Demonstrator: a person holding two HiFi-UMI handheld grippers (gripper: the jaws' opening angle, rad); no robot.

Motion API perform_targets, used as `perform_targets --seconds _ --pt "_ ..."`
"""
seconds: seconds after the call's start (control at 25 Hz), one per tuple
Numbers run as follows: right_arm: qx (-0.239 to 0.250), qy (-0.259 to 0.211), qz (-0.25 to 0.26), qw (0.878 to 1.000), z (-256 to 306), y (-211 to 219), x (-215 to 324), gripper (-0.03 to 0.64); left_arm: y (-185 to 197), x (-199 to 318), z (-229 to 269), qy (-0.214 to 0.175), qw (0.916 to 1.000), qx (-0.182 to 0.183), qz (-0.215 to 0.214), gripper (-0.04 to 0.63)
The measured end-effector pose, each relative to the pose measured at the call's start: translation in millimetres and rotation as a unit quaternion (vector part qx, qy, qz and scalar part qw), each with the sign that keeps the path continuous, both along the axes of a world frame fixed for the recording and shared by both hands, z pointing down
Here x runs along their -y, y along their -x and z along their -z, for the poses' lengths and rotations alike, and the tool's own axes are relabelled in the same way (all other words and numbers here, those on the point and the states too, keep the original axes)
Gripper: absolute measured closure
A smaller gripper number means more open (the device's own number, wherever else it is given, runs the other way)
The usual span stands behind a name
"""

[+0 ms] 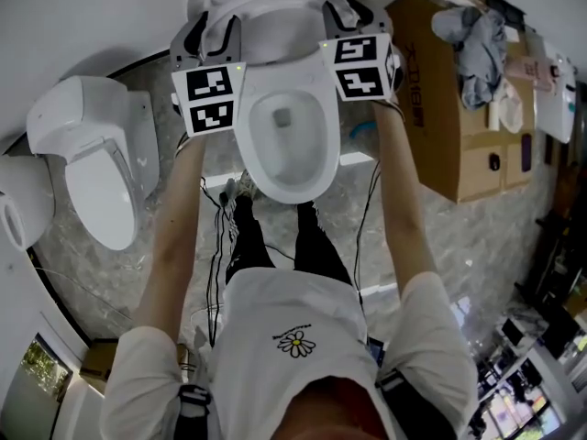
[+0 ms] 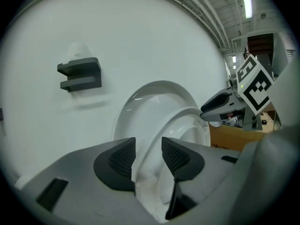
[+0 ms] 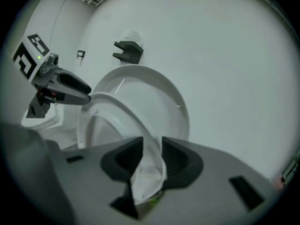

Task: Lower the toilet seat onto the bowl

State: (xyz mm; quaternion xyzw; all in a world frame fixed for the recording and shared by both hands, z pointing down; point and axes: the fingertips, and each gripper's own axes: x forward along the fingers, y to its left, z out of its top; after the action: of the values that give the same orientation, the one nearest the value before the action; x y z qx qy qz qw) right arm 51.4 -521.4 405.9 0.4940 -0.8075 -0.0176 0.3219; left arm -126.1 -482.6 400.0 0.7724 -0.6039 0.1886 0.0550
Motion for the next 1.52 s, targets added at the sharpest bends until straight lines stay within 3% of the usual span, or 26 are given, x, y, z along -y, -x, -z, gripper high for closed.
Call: perform_targets --seconds 0.48,0.64,0.8,1.16,1.52 --pt "-0.023 -0.009 -0.005 1.000 -5 -1 10 0.532 6 9 -12 0.003 0.9997 0.024 0.002 0.418" --pt "-0.030 -0.013 -0.003 0.999 -6 -2 11 0.538 5 11 -12 0.002 0.9989 0.047 0.000 0.487" --pt "-0.018 -0.004 -0.001 1.000 -5 -3 13 0.541 6 14 -15 0.005 0.9978 0.066 -0.002 0.506" --pt "-0.005 0.000 -0.013 1.000 -3 -5 3 0.546 5 3 -13 0.000 0.9992 0.040 0.004 0.510" --pt "-0.008 -0.001 -0.011 1.000 -3 -11 -19 0.548 -1 -19 -14 0.013 0.9992 0.036 -0.010 0.511"
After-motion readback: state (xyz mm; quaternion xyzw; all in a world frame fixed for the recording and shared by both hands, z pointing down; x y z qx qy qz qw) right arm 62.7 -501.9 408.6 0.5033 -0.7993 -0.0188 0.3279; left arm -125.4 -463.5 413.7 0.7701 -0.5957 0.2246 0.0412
